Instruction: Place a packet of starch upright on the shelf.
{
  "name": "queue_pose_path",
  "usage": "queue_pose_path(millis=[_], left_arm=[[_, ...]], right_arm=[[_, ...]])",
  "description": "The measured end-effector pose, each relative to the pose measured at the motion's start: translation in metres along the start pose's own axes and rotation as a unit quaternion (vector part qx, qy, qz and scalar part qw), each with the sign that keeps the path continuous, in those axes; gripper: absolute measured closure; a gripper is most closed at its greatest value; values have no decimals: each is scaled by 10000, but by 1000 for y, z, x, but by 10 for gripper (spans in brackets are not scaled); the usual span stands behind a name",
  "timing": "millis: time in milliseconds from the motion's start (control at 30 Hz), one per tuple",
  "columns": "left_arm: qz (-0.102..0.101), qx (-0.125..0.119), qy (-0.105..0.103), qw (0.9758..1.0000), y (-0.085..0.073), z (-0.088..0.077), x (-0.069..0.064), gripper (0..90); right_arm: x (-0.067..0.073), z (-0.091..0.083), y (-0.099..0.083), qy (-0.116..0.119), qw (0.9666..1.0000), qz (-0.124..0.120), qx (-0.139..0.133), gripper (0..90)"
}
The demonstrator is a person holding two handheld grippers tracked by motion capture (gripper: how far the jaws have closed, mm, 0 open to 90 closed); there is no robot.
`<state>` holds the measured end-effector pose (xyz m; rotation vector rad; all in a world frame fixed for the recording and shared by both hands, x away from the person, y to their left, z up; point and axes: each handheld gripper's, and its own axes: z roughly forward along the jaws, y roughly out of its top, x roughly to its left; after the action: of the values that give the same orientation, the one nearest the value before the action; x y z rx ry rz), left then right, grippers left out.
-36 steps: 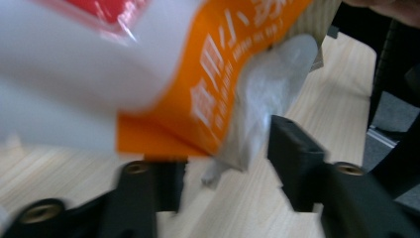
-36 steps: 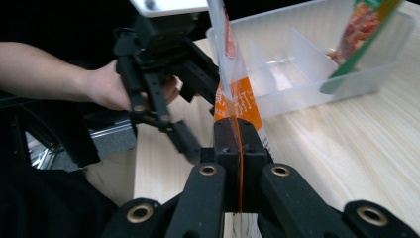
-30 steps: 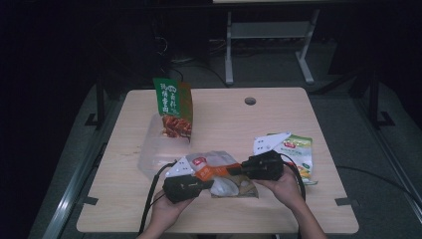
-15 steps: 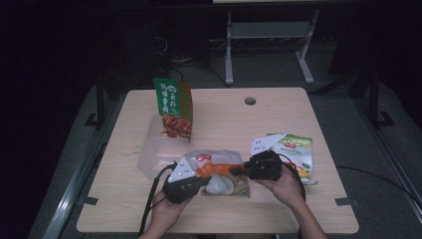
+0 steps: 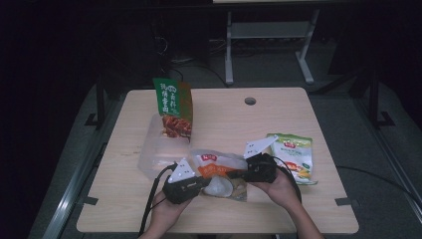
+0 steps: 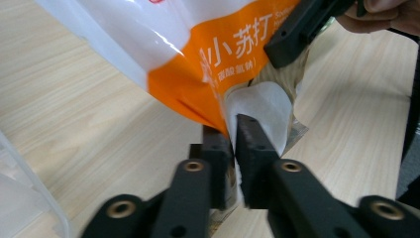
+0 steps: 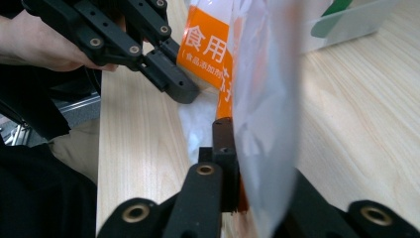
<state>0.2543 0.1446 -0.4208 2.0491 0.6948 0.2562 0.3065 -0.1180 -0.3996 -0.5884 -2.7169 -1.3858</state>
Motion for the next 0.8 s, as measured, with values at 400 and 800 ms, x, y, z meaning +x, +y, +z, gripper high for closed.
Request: queue_pose_path(millis=[400, 800], left_arm=[[158, 48, 56, 9998, -1, -6, -5, 659], [165, 33, 52, 9998, -2, -10, -7, 611]], right_arm=[[6, -18, 4, -258, 9995, 8, -200, 900], [-5, -31, 17, -555, 9979, 154, -306, 900]])
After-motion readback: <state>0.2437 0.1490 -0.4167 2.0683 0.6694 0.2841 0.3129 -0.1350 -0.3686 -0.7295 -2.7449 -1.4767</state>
